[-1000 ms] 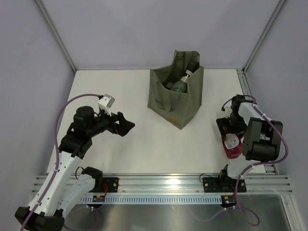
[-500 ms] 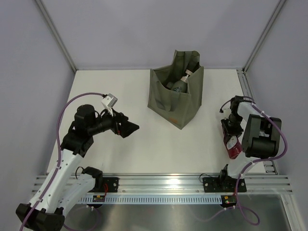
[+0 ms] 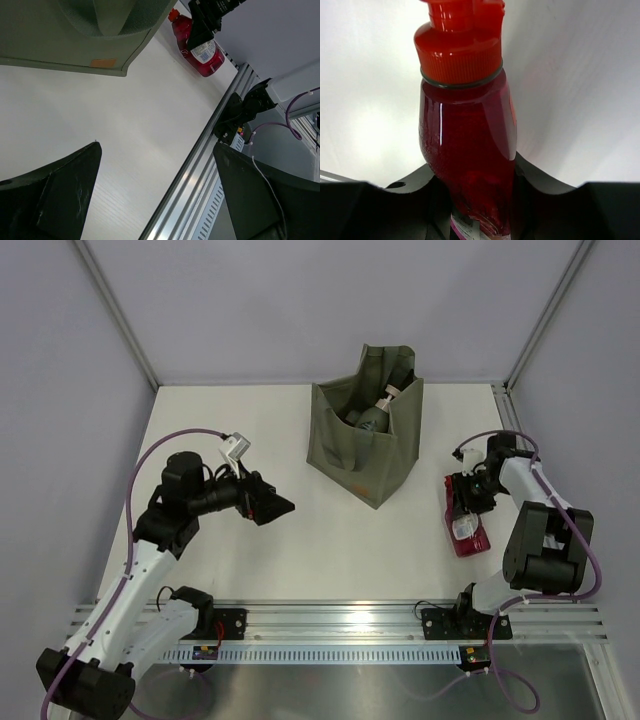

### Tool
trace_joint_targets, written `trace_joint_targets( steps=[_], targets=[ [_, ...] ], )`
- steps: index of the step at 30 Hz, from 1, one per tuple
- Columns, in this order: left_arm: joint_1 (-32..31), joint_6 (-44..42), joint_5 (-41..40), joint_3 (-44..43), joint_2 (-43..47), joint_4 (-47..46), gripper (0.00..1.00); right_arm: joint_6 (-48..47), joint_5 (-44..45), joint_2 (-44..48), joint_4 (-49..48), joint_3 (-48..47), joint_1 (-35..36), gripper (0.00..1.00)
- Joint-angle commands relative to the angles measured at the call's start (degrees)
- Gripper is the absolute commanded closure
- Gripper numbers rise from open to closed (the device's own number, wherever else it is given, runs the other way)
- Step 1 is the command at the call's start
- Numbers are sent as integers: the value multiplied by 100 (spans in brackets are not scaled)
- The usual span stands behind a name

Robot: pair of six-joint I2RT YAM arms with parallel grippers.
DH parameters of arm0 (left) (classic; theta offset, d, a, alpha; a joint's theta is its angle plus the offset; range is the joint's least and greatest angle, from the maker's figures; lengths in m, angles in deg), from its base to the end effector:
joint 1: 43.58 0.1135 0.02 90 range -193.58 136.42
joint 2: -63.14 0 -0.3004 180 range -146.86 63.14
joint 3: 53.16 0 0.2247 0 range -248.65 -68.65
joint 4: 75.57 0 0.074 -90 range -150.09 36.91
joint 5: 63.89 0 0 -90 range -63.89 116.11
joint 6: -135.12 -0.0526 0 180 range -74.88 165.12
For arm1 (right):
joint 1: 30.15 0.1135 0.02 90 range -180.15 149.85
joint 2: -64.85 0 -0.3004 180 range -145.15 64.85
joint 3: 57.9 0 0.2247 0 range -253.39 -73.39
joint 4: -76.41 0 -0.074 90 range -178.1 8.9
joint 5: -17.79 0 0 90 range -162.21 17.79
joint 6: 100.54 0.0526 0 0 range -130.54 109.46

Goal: Place the personal care products into the canvas bag

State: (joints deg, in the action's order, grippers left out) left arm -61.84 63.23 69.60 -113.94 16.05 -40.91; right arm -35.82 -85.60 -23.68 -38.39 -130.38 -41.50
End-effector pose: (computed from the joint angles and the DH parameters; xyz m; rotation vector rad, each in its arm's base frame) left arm 0.1202 -0.0778 0.3466 0.5324 1.9312 -1.1467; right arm 0.2448 -0.0367 0.2280 -0.3792 2.8884 0.2546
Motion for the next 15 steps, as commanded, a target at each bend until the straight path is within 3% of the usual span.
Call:
trace_joint_targets(
  steps=[1, 10, 15],
  targets=[
    [7, 131, 310, -23, 16, -327, 1, -3, -1094, 389, 21, -435, 19, 100],
    [7, 369, 547, 100, -213, -617, 1, 49, -3019, 1074, 38, -1348, 28, 100],
    [7, 387, 504, -49, -309, -591, 1, 496, -4064, 1128, 3, -2604, 72, 100]
  ],
)
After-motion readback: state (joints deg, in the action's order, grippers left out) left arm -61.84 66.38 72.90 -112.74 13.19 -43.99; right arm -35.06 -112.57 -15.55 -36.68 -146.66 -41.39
